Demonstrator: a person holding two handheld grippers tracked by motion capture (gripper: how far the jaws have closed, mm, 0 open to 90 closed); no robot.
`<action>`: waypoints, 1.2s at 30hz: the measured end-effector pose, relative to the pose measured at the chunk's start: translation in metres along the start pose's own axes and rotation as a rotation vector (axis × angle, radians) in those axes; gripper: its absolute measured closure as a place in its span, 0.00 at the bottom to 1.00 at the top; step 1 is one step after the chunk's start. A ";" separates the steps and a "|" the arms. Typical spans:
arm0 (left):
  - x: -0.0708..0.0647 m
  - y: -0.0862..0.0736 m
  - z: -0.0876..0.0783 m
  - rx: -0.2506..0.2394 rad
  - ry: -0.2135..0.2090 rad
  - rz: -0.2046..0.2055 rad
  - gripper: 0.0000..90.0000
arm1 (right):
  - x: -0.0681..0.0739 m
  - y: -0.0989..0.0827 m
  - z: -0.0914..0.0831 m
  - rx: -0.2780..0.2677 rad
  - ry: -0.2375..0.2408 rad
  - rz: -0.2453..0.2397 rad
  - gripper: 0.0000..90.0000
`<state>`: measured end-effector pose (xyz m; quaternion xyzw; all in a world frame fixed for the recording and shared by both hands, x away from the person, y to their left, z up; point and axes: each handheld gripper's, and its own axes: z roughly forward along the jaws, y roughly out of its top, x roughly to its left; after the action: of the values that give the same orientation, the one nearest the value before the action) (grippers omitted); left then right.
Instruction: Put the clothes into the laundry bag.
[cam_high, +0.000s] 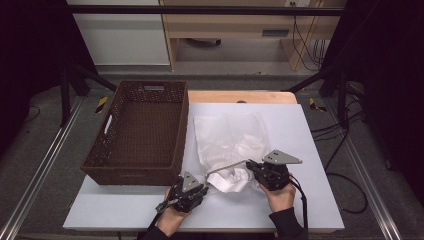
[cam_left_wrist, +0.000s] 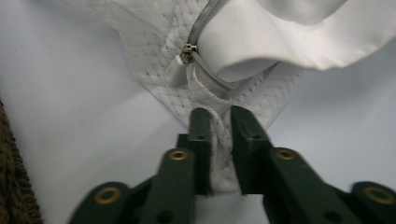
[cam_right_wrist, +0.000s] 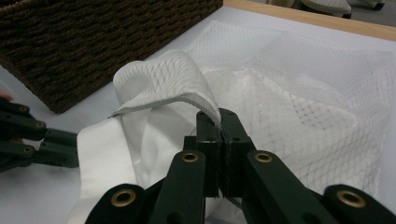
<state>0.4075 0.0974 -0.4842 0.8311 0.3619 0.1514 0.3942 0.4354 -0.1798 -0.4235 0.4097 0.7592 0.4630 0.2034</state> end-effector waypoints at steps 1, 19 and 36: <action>-0.001 0.000 -0.001 -0.002 0.002 0.005 0.95 | 0.000 0.000 -0.001 0.001 0.000 -0.001 0.98; -0.002 -0.003 0.001 -0.010 0.012 0.011 0.94 | -0.006 -0.021 -0.044 0.014 -0.075 -0.012 0.56; 0.001 -0.001 0.001 0.001 0.001 -0.019 0.94 | -0.003 -0.070 -0.022 0.264 -0.122 -0.024 1.00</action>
<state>0.4076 0.0981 -0.4856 0.8276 0.3700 0.1481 0.3952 0.3916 -0.2106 -0.4743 0.4513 0.8044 0.3310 0.1992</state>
